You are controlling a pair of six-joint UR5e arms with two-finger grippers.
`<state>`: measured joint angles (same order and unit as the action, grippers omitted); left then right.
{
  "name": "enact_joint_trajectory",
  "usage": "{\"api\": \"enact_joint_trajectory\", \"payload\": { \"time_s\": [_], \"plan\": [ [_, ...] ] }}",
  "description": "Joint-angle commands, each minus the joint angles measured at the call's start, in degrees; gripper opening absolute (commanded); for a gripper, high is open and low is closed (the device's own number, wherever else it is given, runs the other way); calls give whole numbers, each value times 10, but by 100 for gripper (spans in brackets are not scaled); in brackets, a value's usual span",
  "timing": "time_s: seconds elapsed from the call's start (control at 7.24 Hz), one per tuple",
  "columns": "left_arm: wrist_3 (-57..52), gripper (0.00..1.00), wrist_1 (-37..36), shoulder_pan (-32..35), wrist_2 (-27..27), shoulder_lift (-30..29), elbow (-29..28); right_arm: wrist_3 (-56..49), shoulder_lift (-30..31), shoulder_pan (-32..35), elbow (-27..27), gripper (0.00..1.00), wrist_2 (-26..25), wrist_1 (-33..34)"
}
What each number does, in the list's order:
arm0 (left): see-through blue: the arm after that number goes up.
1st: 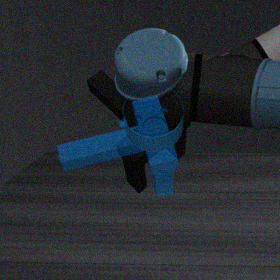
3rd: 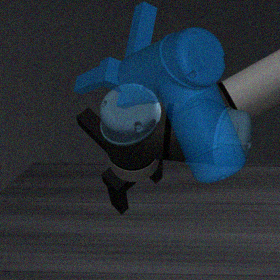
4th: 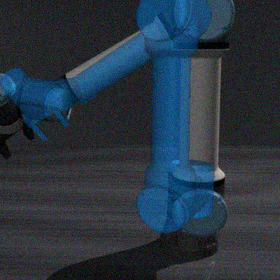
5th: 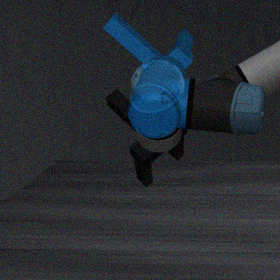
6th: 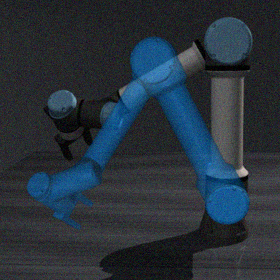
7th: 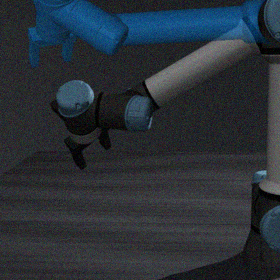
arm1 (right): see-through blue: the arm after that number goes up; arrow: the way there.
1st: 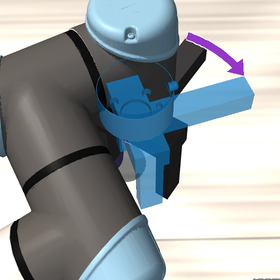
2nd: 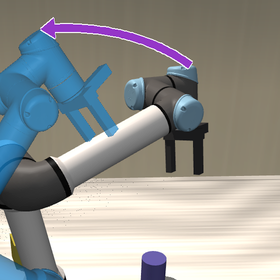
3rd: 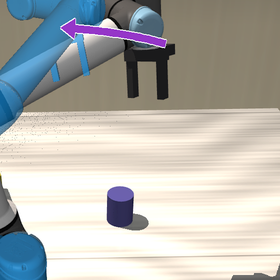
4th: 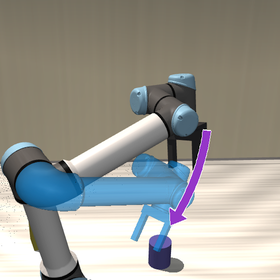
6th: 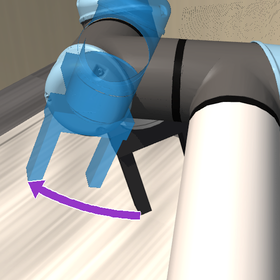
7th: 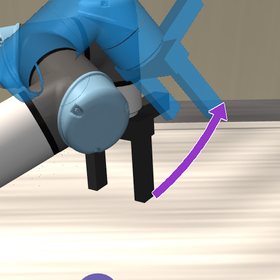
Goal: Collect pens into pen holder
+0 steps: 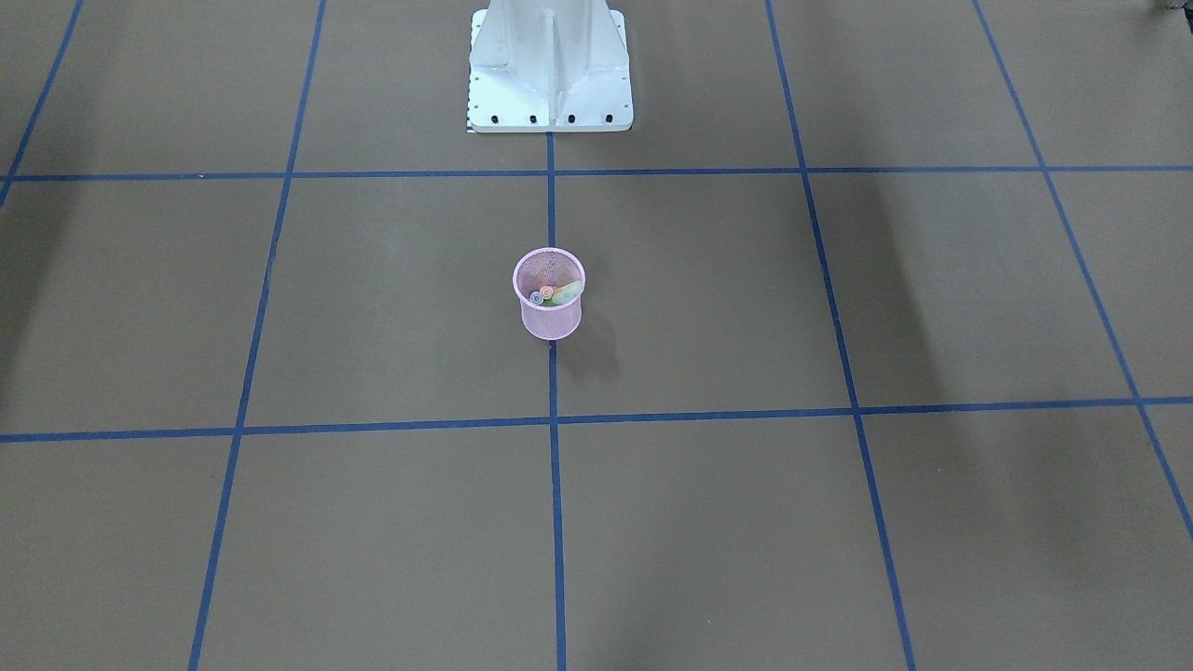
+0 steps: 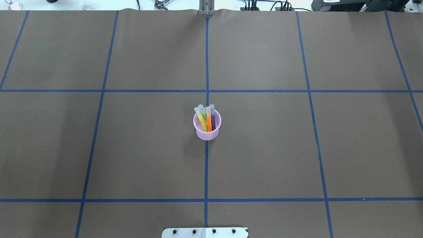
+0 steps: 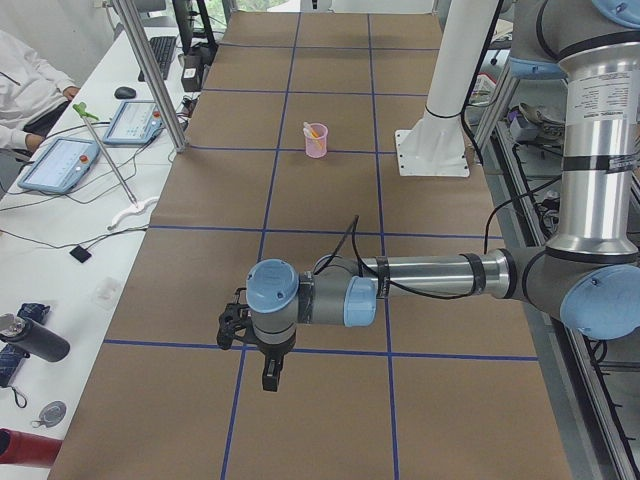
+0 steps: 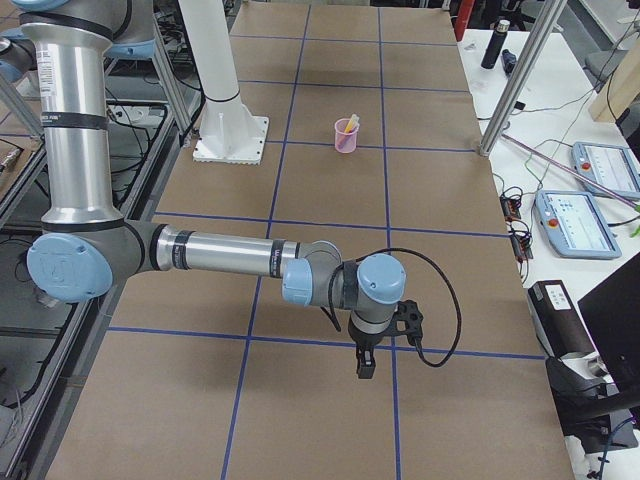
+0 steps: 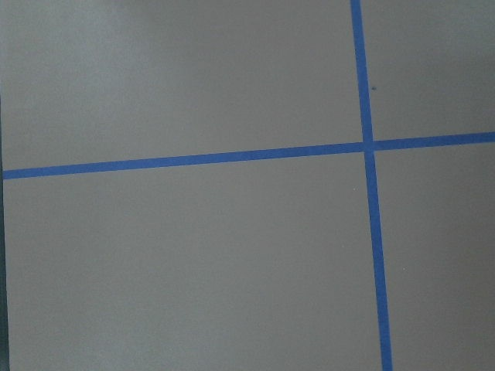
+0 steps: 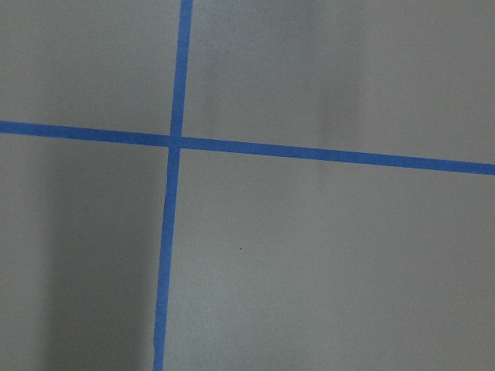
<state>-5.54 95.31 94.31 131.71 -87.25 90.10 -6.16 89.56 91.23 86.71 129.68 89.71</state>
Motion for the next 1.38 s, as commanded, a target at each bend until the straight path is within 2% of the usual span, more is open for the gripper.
{"api": "enact_joint_trajectory", "payload": {
  "time_s": [0.0,0.14,0.28,0.41,0.83,0.97,1.24],
  "plan": [
    [-2,100,7,0,31,7,-1,-7,12,0,0,100,-3,-4],
    [-2,100,6,0,32,8,-3,-3,14,0,-1,100,-15,-4],
    [-3,100,7,0,33,11,-3,-7,13,0,14,100,-63,-4],
    [-2,100,7,0,32,12,-3,-1,11,0,19,100,-72,-4],
    [-2,100,7,0,32,12,0,4,11,0,28,100,-52,-1],
    [-2,100,7,0,33,12,0,7,11,0,27,100,0,2],
    [-2,100,31,0,32,12,-2,8,11,0,27,100,10,-4]
  ]
}}
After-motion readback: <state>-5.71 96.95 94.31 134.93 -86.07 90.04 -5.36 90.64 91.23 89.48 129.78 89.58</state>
